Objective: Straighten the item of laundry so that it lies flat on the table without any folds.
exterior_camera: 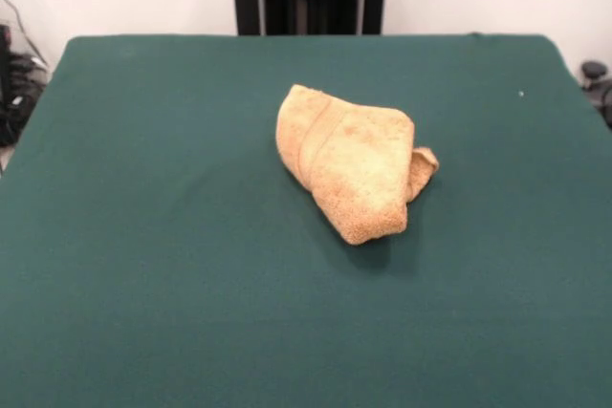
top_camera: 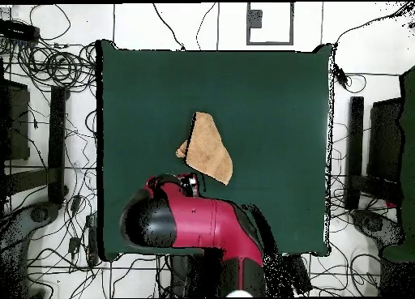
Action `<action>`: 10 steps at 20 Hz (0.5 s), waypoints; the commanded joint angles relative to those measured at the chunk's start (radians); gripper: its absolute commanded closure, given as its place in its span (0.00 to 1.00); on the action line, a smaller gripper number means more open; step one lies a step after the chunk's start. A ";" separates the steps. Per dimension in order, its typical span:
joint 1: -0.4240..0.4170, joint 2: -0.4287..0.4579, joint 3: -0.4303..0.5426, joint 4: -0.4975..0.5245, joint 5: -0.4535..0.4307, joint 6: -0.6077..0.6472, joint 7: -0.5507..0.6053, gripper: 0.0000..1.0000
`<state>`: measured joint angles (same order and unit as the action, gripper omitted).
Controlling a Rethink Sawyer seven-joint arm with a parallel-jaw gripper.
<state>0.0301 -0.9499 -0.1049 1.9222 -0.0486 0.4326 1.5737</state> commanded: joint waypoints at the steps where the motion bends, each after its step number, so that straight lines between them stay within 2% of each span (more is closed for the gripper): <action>1: 0.021 0.207 -0.013 -0.075 -0.021 -0.136 0.222 0.00; 10: -0.007 0.328 0.003 -0.127 -0.016 -0.252 0.169 0.00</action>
<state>0.0207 -0.7400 -0.1279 1.8505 -0.0490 0.2596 1.5737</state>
